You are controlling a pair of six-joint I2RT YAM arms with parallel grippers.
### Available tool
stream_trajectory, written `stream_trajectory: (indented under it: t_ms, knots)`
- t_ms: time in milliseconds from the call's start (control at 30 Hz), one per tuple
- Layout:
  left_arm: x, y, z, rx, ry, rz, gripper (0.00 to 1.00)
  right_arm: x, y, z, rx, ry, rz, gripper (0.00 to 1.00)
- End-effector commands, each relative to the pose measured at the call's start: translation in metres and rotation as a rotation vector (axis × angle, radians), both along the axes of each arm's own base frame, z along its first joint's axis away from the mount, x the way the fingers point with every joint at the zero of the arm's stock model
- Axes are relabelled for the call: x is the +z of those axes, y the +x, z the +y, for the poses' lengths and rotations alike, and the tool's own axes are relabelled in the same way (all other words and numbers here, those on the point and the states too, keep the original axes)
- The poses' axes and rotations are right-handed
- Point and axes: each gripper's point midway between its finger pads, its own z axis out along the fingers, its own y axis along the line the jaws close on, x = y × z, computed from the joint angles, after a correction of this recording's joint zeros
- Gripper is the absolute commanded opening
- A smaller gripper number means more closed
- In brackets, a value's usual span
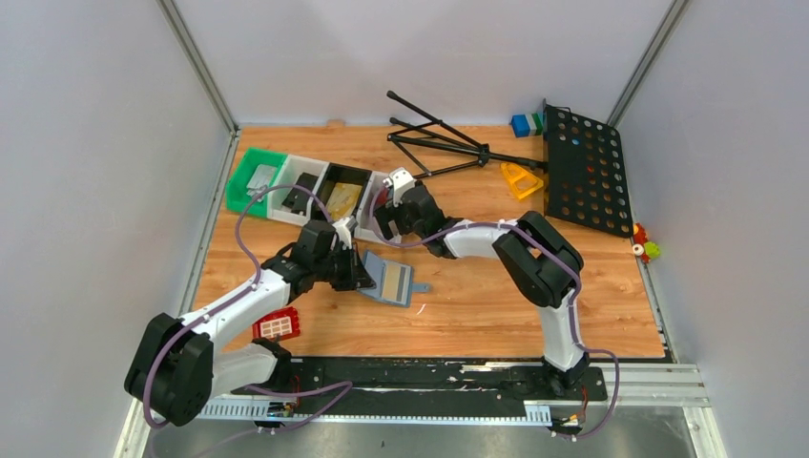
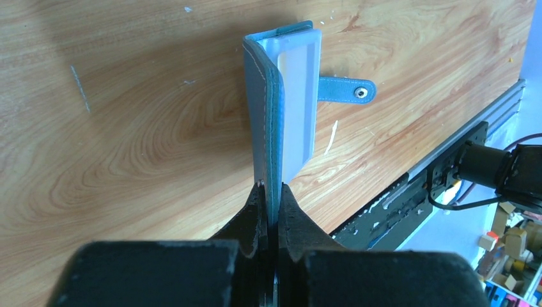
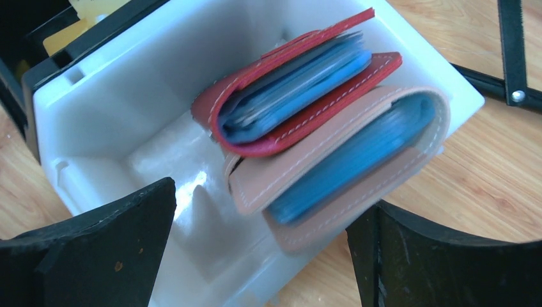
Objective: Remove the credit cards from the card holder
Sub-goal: Move the storage box to the center of the board.
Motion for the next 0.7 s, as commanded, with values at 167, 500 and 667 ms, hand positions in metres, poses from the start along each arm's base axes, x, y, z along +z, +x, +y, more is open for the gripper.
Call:
stream_trajectory:
  t_ms: [167,500,667]
  knots:
    - [0.020,0.009,-0.001,0.004,-0.018,-0.063,0.00,0.044,-0.006,-0.010,0.016,0.189,-0.093,1.00]
    - [0.025,0.000,-0.004,-0.028,-0.056,-0.069,0.00,0.094,-0.055,-0.052,-0.010,0.243,-0.174,1.00]
    - [0.029,-0.003,-0.002,-0.024,-0.064,-0.086,0.00,0.099,-0.071,-0.065,-0.026,0.240,-0.114,1.00]
